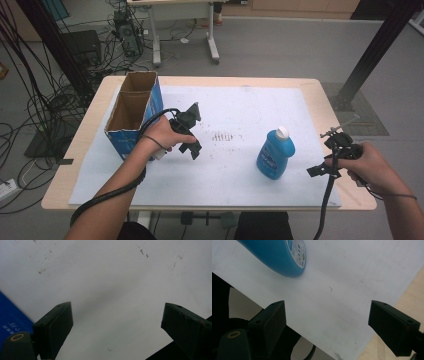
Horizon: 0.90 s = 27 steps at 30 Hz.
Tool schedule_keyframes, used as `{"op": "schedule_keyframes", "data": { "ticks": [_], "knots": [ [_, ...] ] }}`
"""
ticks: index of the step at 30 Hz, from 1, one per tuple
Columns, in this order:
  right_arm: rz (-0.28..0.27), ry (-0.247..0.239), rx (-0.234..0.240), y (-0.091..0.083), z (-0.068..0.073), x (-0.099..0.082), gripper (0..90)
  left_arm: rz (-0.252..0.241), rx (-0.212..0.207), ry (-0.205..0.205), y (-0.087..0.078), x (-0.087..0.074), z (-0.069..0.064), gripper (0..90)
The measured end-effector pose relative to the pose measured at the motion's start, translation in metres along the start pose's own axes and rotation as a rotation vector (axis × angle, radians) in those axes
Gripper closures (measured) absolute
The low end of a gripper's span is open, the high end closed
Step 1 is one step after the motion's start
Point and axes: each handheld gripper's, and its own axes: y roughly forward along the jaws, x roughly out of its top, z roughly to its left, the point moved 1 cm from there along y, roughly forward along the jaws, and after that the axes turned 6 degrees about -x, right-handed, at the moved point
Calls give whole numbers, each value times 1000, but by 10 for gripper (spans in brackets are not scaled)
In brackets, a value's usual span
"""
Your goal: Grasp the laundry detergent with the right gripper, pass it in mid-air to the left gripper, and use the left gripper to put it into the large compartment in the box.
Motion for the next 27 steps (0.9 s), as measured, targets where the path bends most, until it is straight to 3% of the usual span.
{"op": "schedule_keyframes", "data": {
  "ticks": [27],
  "knots": [
    [2, -16, -27, 28, 11, -10, 96, -9, -7, -12, 4, -7, -1, 107]
  ]
}}
